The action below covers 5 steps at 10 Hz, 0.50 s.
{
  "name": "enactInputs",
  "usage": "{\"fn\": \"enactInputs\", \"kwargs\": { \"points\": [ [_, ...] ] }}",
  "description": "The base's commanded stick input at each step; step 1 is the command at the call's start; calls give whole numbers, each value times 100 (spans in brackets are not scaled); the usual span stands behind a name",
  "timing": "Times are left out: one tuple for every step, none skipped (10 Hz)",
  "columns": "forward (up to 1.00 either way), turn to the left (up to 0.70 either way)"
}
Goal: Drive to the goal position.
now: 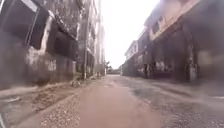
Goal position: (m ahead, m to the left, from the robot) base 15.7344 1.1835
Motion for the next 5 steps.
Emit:
{"fn": "enactInputs", "kwargs": {
  "points": [
    [85,0],
    [85,0],
    [85,0],
    [85,0],
    [85,-10]
  ]
}}
